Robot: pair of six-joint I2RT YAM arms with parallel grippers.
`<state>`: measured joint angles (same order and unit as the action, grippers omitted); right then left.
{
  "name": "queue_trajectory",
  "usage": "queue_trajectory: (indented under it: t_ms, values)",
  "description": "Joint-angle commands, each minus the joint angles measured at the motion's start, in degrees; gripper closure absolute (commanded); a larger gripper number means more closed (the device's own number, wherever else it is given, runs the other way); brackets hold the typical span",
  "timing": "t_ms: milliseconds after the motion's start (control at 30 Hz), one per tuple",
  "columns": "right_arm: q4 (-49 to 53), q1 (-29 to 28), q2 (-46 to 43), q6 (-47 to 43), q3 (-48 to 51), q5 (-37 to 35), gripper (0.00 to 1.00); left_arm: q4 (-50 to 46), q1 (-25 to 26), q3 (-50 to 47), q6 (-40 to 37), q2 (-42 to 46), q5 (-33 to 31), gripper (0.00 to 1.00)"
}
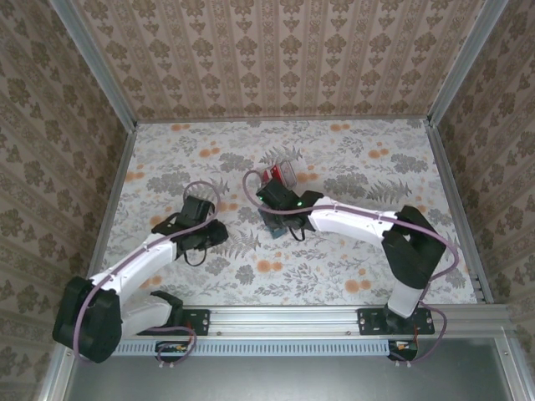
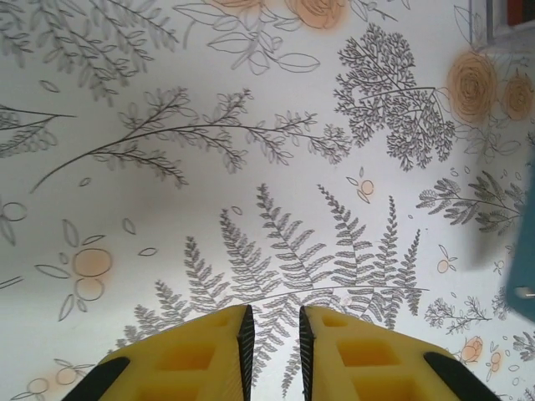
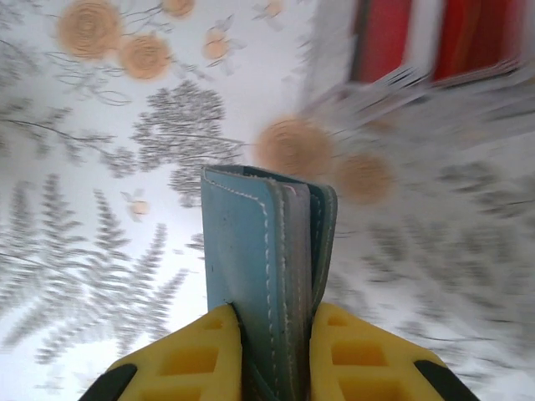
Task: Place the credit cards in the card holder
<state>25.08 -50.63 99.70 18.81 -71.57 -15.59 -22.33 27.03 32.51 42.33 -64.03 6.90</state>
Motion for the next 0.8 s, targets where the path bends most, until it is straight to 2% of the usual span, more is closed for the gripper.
queue_trajectory:
  t_ms: [0, 200, 300, 367, 433, 467, 567, 767]
  values:
    - [4.37, -5.67, 0.72, -12.82, 0.30, -19.69, 0.89, -0.06, -2.57, -2.14, -1.84, 0.34, 0.08, 0.77]
    - [0.86, -14.36, 15.62, -19.74, -4.68, -35.37, 0.89, -0.99, -4.30, -2.60, -3.03, 1.43, 1.40, 0.77]
    - [1.07, -17.30, 21.57, -19.20, -7.06, -41.94, 0.81, -2.42, -5.25, -3.93, -3.28, 4.61, 1.41, 0.77]
    - [1.04, -18.37, 22.03, -17.59, -6.50, -39.74, 0.73, -3.28, -6.10, -5.18, -3.21, 6.92, 1.60, 0.76]
    - [-0.40, -19.04, 20.14, -16.27, -4.01, -36.20, 0.53, -3.67, -7.09, -6.26, -3.01, 8.81, 2.06, 0.75]
    - [-0.38, -19.11, 18.69, -14.99, -2.86, -34.89, 0.49, -3.78, -7.45, -6.64, -2.82, 9.61, 2.42, 0.75]
    - [-1.58, -19.06, 12.56, -12.90, 0.43, -30.48, 0.41, -3.73, -7.89, -6.57, -2.57, 10.59, 3.26, 0.74]
    - [-1.43, -18.32, -1.27, -11.22, 4.34, -19.49, 0.39, -2.84, -7.89, -1.58, -3.50, 6.82, 5.28, 0.73]
